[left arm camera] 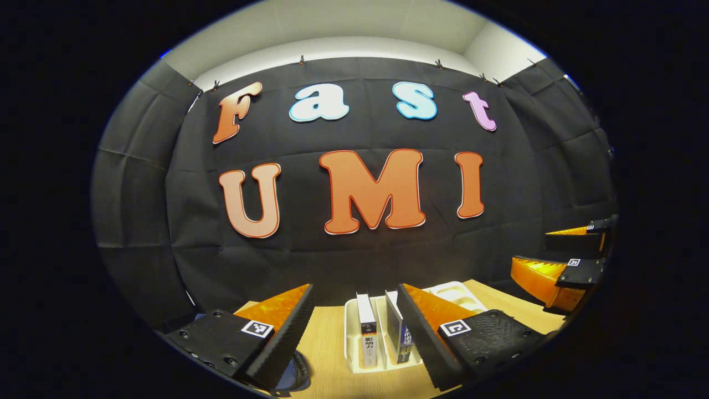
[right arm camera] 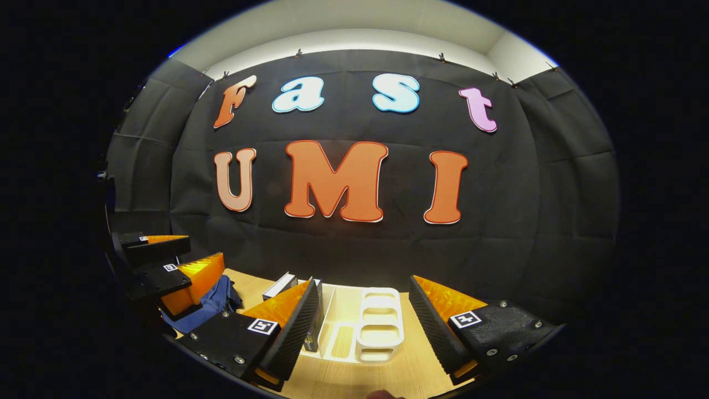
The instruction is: Open the schoolbag, grab two books from the bookshelf and put them into the schoolbag.
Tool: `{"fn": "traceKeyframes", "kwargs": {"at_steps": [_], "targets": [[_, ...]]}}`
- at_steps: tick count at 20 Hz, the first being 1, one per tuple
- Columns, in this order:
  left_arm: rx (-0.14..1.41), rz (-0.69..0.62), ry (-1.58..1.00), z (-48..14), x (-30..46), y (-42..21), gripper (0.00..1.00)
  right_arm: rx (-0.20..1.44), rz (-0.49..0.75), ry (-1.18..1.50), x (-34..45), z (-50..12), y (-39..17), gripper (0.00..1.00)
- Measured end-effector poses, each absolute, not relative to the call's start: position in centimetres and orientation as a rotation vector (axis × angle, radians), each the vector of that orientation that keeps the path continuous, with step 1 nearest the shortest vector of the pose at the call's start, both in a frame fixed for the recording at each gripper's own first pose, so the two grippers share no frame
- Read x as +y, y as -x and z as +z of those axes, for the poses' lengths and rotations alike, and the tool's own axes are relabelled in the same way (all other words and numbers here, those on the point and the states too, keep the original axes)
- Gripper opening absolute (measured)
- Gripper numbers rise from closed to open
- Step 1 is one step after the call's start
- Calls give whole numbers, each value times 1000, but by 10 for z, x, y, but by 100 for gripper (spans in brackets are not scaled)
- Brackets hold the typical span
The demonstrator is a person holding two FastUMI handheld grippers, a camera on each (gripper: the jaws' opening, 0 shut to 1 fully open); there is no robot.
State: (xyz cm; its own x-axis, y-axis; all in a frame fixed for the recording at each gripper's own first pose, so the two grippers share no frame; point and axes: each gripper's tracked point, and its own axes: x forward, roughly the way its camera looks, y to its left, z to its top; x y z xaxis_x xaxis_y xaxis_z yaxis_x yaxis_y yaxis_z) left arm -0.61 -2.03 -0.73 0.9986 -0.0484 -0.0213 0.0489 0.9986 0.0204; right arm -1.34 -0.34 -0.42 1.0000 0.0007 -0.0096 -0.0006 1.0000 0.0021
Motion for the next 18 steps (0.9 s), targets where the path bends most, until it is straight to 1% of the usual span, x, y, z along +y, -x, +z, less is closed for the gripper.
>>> {"fn": "traceKeyframes", "kwargs": {"at_steps": [3,9,10,11,15,16,18], "targets": [[22,-59,-26,-8,-26,4,95,3,39,-16,4,-3,17,97],[10,-61,-34,-5,-28,1,95,-75,76,-61,10,17,21,97],[10,-63,-33,-5,-29,1,95,-71,69,-58,8,15,18,97],[12,-61,-34,-6,-28,1,93,-58,60,-41,5,10,16,97],[10,-58,-36,-5,-27,-4,93,-26,64,-24,8,2,12,97],[7,-56,-36,-4,-26,-4,95,-20,59,-20,7,1,10,97],[5,-53,-39,-4,-24,-4,93,-19,51,-14,5,2,8,97]]}}
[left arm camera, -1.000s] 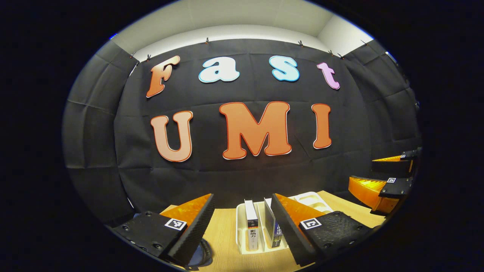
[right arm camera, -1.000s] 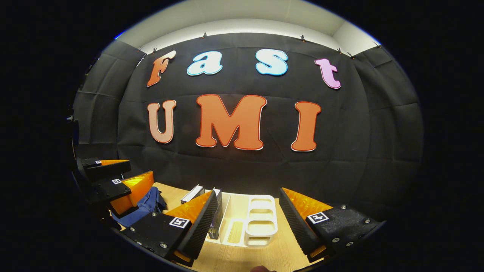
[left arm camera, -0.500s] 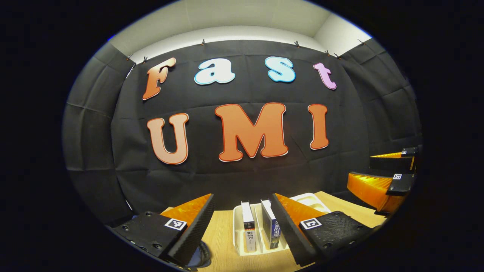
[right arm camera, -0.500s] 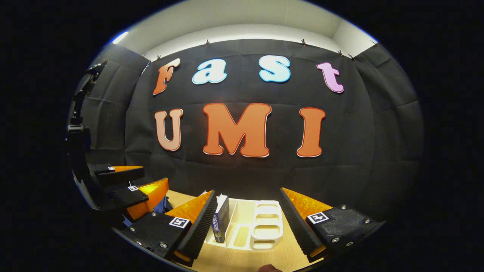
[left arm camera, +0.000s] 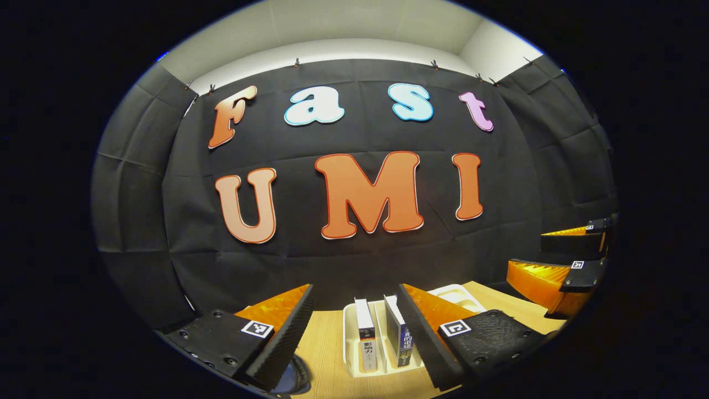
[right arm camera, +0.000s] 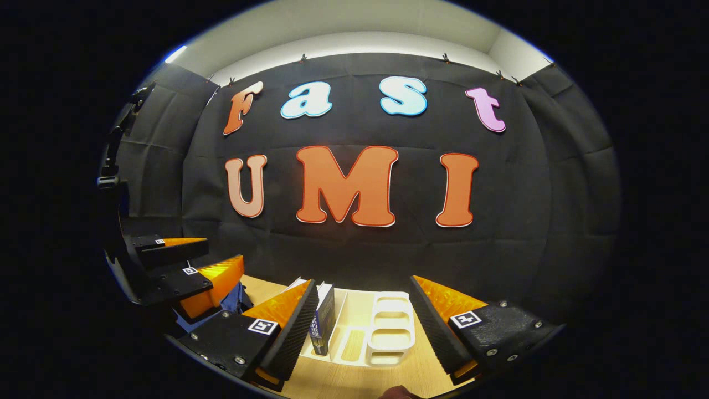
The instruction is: Open the schoolbag, grab two books from the bookshelf and put them into the schoolbag.
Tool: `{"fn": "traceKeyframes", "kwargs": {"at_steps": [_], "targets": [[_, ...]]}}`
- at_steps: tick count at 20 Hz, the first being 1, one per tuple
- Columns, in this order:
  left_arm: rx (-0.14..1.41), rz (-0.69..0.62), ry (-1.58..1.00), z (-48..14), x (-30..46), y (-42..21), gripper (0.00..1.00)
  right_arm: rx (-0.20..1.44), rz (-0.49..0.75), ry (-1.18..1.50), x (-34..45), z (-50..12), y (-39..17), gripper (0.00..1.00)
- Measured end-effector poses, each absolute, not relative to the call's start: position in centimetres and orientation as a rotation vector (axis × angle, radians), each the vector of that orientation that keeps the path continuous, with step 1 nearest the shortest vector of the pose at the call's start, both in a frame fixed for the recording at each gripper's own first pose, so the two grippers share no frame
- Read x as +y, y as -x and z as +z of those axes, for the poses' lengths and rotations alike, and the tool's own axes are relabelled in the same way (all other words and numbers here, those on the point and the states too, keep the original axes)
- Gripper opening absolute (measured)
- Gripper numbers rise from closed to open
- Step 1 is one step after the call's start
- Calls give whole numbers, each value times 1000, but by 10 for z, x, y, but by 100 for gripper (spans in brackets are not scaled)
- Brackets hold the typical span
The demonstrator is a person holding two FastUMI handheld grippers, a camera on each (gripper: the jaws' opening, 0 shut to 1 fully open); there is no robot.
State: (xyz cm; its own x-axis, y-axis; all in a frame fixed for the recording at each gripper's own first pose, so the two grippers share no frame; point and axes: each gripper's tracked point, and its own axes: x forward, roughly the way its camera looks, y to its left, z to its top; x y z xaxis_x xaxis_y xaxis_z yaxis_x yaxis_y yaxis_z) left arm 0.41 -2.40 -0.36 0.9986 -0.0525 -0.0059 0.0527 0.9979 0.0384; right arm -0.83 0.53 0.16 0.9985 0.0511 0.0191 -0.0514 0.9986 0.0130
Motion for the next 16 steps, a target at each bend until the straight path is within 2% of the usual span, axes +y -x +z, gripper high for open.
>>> {"fn": "traceKeyframes", "kwargs": {"at_steps": [11,16], "targets": [[4,-34,-23,-8,-13,-2,96,-6,28,-2,4,-3,6,97],[13,-41,-12,-13,-15,0,93,21,36,-4,8,-14,7,97]]}}
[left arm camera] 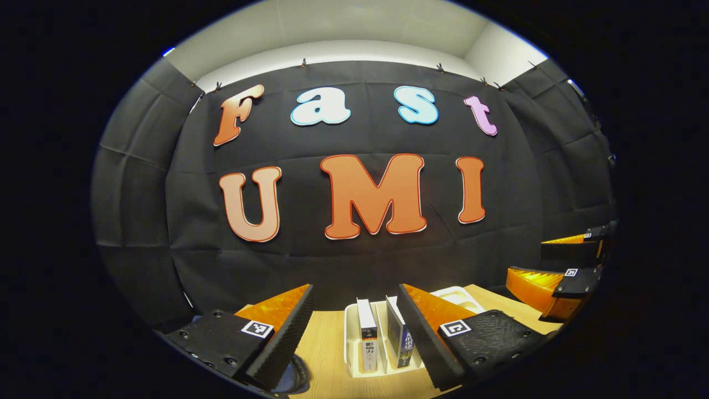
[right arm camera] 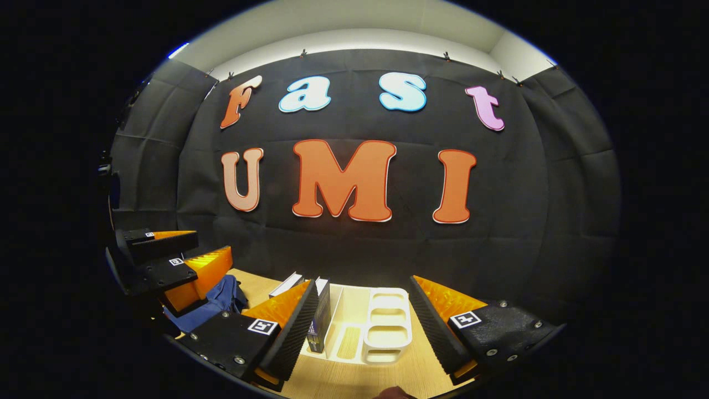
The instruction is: Open the schoolbag, grab two books from the bookshelf and put them into the schoolbag.
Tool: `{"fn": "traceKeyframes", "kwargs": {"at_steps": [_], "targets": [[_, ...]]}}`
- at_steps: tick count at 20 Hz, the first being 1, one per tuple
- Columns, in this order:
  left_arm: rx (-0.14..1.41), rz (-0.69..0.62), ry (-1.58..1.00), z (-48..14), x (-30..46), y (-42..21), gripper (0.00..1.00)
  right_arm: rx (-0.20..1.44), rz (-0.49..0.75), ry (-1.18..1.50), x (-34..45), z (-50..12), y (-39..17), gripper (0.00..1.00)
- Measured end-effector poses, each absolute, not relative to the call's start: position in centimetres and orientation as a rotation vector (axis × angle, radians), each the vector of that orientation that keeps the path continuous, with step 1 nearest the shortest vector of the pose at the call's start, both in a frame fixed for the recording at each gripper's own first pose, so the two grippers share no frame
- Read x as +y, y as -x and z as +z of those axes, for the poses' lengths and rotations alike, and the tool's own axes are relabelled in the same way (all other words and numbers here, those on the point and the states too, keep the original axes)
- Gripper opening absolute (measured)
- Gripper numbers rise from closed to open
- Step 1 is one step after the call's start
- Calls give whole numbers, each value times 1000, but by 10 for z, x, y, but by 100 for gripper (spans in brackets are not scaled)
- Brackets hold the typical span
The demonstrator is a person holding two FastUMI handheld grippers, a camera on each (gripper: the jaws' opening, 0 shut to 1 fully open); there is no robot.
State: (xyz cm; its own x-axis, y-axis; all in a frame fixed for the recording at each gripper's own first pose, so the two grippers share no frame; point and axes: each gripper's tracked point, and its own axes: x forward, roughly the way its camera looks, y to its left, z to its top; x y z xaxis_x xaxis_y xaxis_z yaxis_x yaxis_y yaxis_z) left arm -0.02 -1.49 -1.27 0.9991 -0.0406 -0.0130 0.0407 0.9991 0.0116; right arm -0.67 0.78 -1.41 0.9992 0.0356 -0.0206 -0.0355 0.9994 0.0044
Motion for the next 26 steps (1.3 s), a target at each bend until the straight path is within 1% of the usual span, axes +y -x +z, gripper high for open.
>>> {"fn": "traceKeyframes", "kwargs": {"at_steps": [1,5,6,8,10,11,12,15,16,17,18,20,21,22,23,24,25,26], "targets": [[18,-35,-18,-16,-13,0,95,26,38,-2,8,-15,7,97],[18,-13,-24,-15,-6,3,95,25,38,-1,7,-16,5,97],[18,-8,-26,-14,-3,4,93,26,39,-1,7,-16,6,97],[21,8,-32,-15,1,6,96,30,47,2,7,-18,3,97],[23,26,-37,-15,4,11,95,34,62,2,8,-21,2,97],[25,36,-39,-15,6,13,93,38,70,2,8,-22,1,97],[28,43,-44,-16,7,13,95,40,76,2,7,-23,0,97],[39,71,-87,-22,10,16,96,42,102,-1,3,-27,-4,97],[45,83,-114,-26,13,16,93,44,112,-1,2,-29,-6,97],[60,96,-135,-33,17,17,95,48,123,-2,1,-30,-7,97],[79,111,-147,-40,20,18,93,49,133,-4,-1,-32,-10,97],[119,148,-163,-55,29,24,93,54,155,-11,-6,-37,-12,97],[139,168,-172,-63,35,26,96,57,165,-15,-8,-40,-14,97],[160,189,-188,-68,41,28,93,63,176,-20,-9,-45,-14,97],[179,208,-211,-72,46,34,95,69,187,-24,-10,-51,-14,97],[192,223,-239,-74,51,38,93,83,193,-24,-10,-57,-13,97],[201,231,-270,-76,56,39,98,103,197,-22,-11,-63,-13,97],[209,235,-300,-78,60,41,95,115,200,-22,-12,-68,-13,97]]}}
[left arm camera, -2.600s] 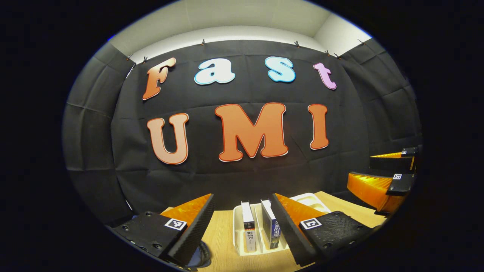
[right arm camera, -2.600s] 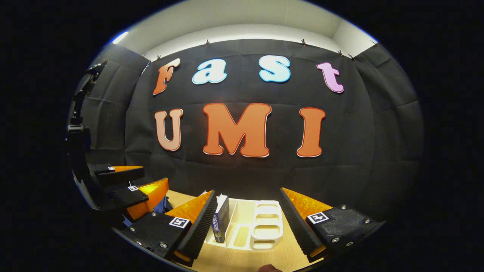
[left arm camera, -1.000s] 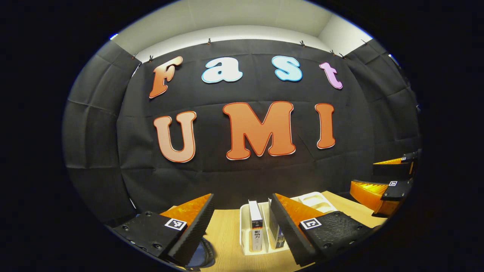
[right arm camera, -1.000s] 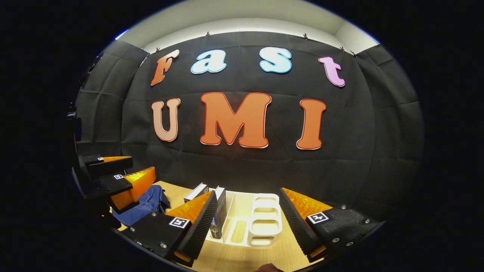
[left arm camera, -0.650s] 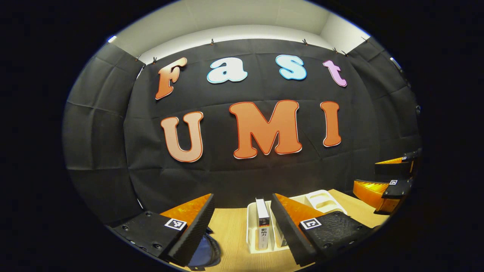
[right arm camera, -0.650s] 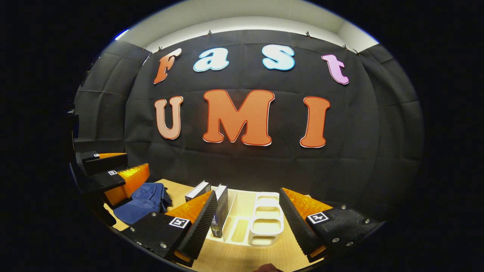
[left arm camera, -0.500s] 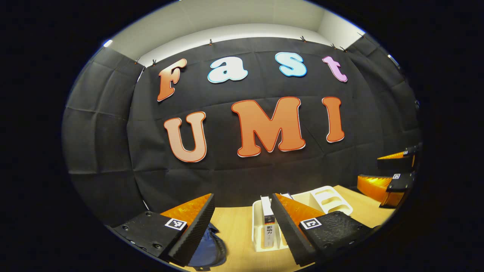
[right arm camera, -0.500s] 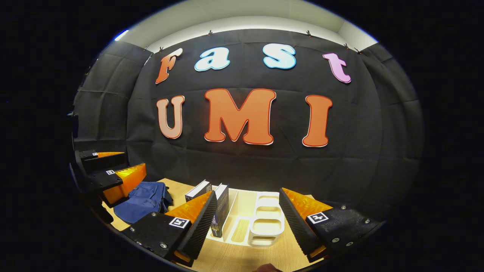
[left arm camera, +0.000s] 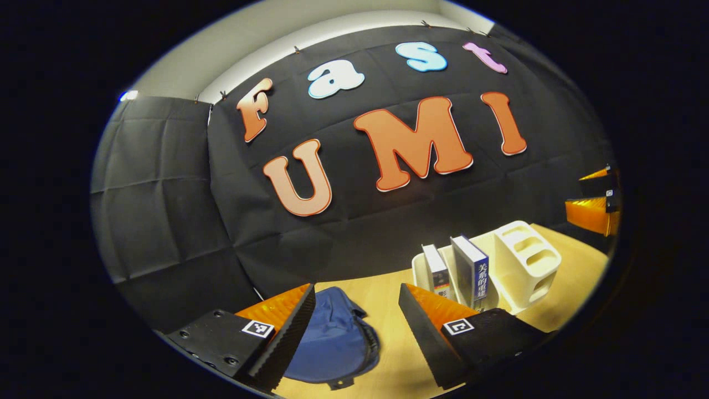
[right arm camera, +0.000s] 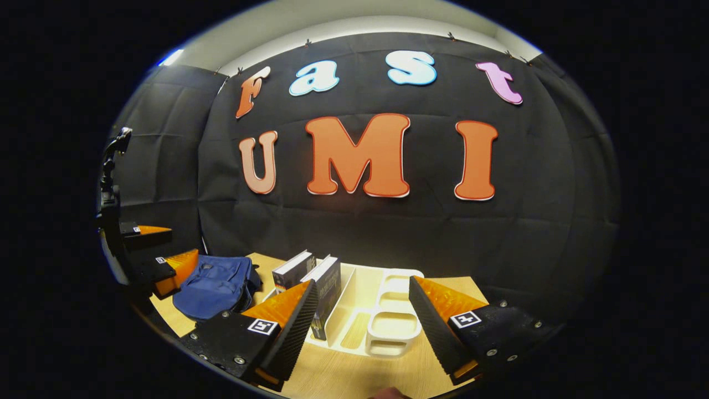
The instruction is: Open the schoolbag, grab two books from the bookshelf and put them into the schoolbag.
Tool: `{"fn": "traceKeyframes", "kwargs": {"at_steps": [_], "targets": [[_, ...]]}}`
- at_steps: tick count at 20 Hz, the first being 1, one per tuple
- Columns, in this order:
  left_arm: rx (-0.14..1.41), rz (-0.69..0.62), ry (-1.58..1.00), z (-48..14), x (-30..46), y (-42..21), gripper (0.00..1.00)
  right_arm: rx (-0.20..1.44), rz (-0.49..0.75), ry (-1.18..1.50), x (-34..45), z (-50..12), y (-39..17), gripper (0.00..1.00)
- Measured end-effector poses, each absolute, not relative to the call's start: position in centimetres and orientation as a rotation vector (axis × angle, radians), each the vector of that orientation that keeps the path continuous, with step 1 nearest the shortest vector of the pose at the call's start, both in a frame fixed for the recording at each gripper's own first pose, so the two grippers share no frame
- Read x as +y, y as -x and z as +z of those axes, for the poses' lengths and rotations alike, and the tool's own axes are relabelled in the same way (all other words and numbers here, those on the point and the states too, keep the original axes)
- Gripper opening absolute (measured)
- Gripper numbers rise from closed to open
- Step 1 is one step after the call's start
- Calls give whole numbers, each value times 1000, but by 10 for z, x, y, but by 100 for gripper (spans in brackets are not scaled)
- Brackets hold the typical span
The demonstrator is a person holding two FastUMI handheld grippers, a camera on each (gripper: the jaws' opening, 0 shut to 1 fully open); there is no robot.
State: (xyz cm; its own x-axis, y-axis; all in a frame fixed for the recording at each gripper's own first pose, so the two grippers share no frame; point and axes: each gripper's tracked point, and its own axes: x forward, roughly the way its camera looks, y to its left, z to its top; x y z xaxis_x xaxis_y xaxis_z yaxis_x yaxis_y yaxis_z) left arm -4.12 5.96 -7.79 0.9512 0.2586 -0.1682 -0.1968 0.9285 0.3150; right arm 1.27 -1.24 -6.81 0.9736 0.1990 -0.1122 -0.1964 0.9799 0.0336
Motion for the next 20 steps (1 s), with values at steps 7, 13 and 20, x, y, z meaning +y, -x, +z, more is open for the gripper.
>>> {"fn": "traceKeyframes", "kwargs": {"at_steps": [7,13,20], "targets": [[301,139,-505,-130,88,31,94,122,98,-46,-15,-74,-30,97],[375,-35,-699,-202,115,23,94,168,-24,-36,2,-81,-41,97],[504,-170,-829,-296,138,30,95,211,-128,16,12,-86,-42,97]]}}
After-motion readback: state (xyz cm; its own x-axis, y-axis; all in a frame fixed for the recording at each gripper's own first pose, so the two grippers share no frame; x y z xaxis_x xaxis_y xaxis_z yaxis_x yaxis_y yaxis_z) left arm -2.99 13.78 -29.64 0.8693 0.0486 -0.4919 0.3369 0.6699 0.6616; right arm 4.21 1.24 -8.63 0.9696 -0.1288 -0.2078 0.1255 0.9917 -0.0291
